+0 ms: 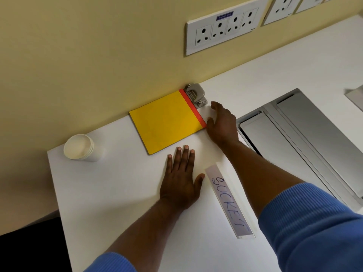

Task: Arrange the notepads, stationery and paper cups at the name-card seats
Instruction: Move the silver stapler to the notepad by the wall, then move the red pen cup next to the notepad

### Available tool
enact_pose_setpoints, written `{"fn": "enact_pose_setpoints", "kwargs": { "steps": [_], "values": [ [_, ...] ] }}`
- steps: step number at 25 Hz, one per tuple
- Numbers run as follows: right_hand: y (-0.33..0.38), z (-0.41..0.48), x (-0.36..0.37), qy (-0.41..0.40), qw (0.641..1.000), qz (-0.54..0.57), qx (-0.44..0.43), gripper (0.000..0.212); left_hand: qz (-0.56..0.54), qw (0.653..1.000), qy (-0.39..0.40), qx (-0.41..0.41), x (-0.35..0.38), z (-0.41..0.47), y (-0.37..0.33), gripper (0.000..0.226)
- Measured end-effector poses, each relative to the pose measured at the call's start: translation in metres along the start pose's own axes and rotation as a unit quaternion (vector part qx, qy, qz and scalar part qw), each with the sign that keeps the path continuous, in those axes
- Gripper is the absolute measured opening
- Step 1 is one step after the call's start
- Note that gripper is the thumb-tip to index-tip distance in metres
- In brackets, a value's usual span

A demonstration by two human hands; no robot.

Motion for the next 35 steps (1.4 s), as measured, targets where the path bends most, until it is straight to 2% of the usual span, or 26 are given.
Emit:
{"fn": "enact_pose_setpoints", "kwargs": {
  "steps": [6,14,18,20,23,25,28,35],
  "values": [
    [-0.014,-0.055,-0.019,-0.006,0.998,-0.057,-0.037,0.064,0.011,1.000,0.011,0.010,-0.003,-0.002,-0.002,0.079],
    [-0.017,-0.168,-0.072,-0.018,0.998,-0.060,0.011,0.065,0.010,0.995,0.092,0.032,-0.013,-0.003,-0.002,0.077],
    [-0.020,-0.235,-0.090,-0.018,0.998,-0.049,0.023,0.068,-0.004,0.994,0.102,0.036,-0.017,-0.031,0.005,0.078],
    [-0.028,-0.270,-0.096,-0.021,0.998,-0.052,0.034,0.069,-0.003,0.992,0.119,0.036,-0.015,-0.064,0.006,0.089],
    [-0.040,-0.317,-0.104,-0.021,0.996,-0.058,0.065,0.073,-0.029,0.988,0.148,0.032,-0.015,-0.101,0.003,0.121],
    [-0.045,-0.341,-0.108,-0.026,0.995,-0.058,0.078,0.076,-0.062,0.985,0.156,0.024,-0.019,-0.120,-0.003,0.130],
    [-0.049,-0.373,-0.120,-0.035,0.993,-0.062,0.089,0.079,-0.070,0.988,0.126,0.045,-0.027,-0.156,-0.022,0.122],
    [-0.061,-0.457,-0.140,-0.042,0.987,-0.062,0.144,0.077,-0.066,0.978,0.102,0.168,-0.037,-0.215,-0.095,0.103]
  ]
}}
Point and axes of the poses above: each hand's wrist, its own z-axis towards the middle knuckle, its own x-axis out of the palm, y = z × x, the point moved 6 cm from there along z, towards the middle knuckle, and after that the axes turned 2 degrees about y, right-handed, at the moved point
